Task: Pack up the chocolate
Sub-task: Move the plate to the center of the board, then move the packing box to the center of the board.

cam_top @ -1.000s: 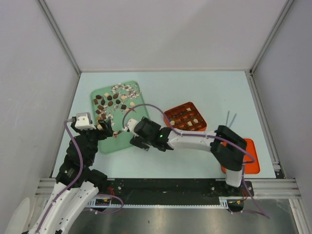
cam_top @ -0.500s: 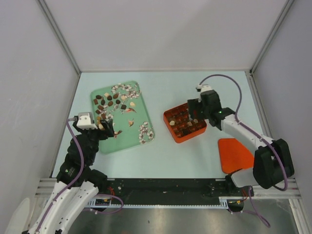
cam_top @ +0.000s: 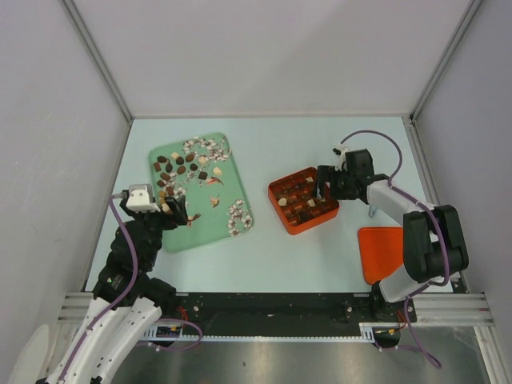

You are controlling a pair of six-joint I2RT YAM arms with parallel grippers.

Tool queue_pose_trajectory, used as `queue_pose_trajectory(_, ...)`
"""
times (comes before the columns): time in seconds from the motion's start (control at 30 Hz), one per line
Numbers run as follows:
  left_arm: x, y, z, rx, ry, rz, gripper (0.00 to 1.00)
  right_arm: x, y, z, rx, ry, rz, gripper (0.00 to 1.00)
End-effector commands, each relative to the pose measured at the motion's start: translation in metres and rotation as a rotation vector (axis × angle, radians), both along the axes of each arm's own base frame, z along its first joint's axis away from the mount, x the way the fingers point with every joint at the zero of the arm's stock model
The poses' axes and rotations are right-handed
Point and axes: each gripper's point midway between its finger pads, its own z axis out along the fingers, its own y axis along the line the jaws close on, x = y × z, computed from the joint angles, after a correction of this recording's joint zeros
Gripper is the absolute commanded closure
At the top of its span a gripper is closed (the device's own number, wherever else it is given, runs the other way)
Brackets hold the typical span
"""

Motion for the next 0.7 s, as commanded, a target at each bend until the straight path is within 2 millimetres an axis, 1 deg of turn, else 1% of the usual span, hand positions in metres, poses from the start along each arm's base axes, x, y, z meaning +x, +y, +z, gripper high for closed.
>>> queue_pose_trajectory(0.0,0.001,-0.001,0.005,-0.005,-0.022,-0.009,0.13,-0.029,0.043,0.023,0.115,-0.017,0.152,0.06)
queue_pose_trajectory(0.07,0.001,-0.002,0.005,-0.005,-0.02,-0.012,0.13,-0.044,0.056,0.026,0.136,0.001,0.189,0.06)
queue_pose_trajectory(0.1,0.001,-0.002,0.005,-0.006,-0.02,-0.014,0.13,-0.054,0.058,0.024,0.131,0.022,0.204,0.07)
queue_pose_trajectory(0.17,0.001,-0.002,0.006,-0.006,-0.023,-0.015,0.13,-0.066,0.064,0.033,0.116,0.004,0.236,0.07)
queue_pose_trajectory(0.2,0.001,-0.003,0.006,-0.007,-0.024,-0.017,0.13,-0.074,0.062,0.032,0.108,0.017,0.24,0.07)
queue_pose_trajectory(0.23,0.001,-0.002,0.006,-0.007,-0.026,-0.017,0.13,-0.077,0.062,0.043,0.11,-0.011,0.244,0.07)
queue_pose_trajectory(0.27,0.001,-0.003,0.006,-0.007,-0.024,-0.02,0.13,-0.08,0.06,0.045,0.103,-0.014,0.23,0.07)
queue_pose_trajectory(0.33,0.001,-0.003,0.006,-0.009,-0.024,-0.021,0.13,-0.08,0.039,0.044,0.013,-0.022,0.133,0.07)
queue_pose_trajectory(0.37,0.001,-0.003,0.006,-0.007,-0.024,-0.021,0.13,-0.081,0.03,0.052,-0.003,-0.044,0.076,0.07)
queue_pose_trajectory(0.4,0.001,-0.004,0.006,-0.009,-0.025,-0.023,0.13,-0.079,0.008,0.049,-0.073,-0.042,-0.018,0.07)
queue_pose_trajectory(0.43,0.001,-0.003,0.006,-0.009,-0.025,-0.021,0.13,-0.081,-0.003,0.049,-0.101,-0.043,-0.07,0.08)
queue_pose_trajectory(0.47,0.0,-0.003,0.006,-0.009,-0.025,-0.023,0.13,-0.083,-0.014,0.054,-0.121,-0.064,-0.122,0.09)
queue_pose_trajectory(0.5,0.0,-0.003,0.006,-0.01,-0.027,-0.023,0.13,-0.086,-0.029,0.051,-0.155,-0.047,-0.209,0.09)
queue_pose_trajectory(0.6,-0.001,-0.003,0.008,-0.014,-0.032,-0.02,0.13,-0.1,-0.046,0.043,-0.152,0.003,-0.31,0.12)
queue_pose_trajectory(0.63,-0.001,-0.003,0.008,-0.015,-0.034,-0.021,0.13,-0.102,-0.053,0.039,-0.151,0.021,-0.345,0.12)
queue_pose_trajectory(0.67,-0.001,-0.003,0.009,-0.016,-0.036,-0.021,0.13,-0.109,-0.059,0.031,-0.162,0.053,-0.37,0.13)
